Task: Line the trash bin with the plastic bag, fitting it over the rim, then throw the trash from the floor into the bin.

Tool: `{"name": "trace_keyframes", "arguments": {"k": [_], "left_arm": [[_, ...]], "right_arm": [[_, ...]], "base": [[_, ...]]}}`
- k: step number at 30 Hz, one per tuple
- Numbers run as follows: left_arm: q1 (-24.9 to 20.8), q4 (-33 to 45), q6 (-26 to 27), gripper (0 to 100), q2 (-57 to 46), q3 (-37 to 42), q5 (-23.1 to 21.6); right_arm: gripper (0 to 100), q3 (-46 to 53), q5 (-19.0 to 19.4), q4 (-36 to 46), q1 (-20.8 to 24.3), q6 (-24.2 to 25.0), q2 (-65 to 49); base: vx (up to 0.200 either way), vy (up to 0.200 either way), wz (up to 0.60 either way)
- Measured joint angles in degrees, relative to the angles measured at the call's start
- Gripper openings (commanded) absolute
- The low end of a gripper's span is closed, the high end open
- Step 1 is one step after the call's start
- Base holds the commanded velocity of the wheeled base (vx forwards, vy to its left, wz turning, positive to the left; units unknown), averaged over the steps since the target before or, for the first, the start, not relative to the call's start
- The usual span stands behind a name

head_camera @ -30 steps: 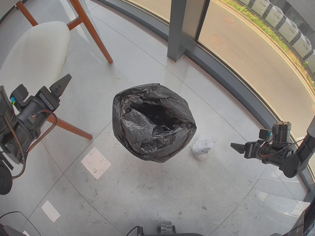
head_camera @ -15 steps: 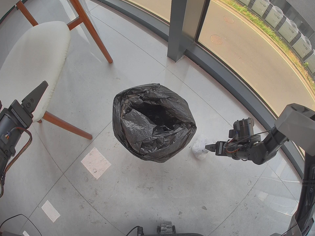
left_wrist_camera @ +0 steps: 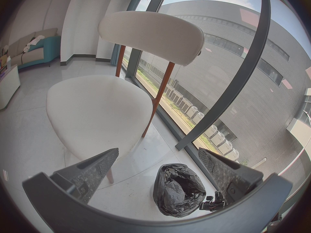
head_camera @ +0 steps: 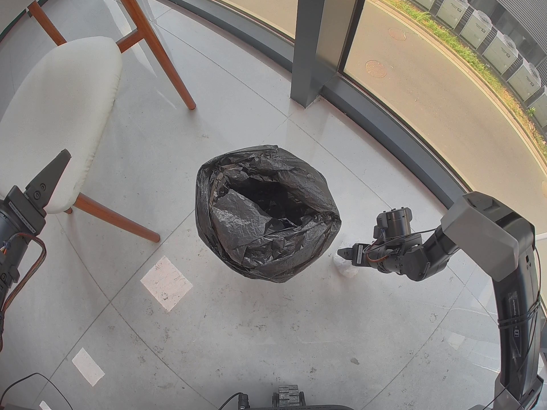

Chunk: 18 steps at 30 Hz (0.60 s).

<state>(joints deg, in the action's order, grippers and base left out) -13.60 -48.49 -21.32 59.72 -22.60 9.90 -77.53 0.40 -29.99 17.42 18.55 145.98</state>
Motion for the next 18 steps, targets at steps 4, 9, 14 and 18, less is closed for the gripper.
{"name": "trace_keyframes", "arguments": {"k": [4, 9, 14, 18], "left_arm": [[0.93, 0.00, 0.09, 100, -0.16, 0.48, -0.05], [1.37, 0.07, 0.11, 100, -0.27, 0.94, -0.07], [1.51, 0.02, 0.85, 100, -0.30, 2.12, -0.07], [1.78, -0.02, 1.48, 100, -0.30, 2.77, -0.07]], "right_arm": [[0, -4.88, -0.84, 0.54, -0.17, -0.30, 3.61], [0, -6.45, -0.89, 3.01, -0.45, -0.27, 5.18], [0, -5.84, -0.65, 3.56, -1.30, -0.82, 2.39], [0, -4.16, 0.26, 5.66, -1.94, -1.07, -3.95]], "base": [[0.000, 0.000, 0.00], [0.000, 0.000, 0.00], [0.000, 0.000, 0.00], [0.000, 0.000, 0.00]]}}
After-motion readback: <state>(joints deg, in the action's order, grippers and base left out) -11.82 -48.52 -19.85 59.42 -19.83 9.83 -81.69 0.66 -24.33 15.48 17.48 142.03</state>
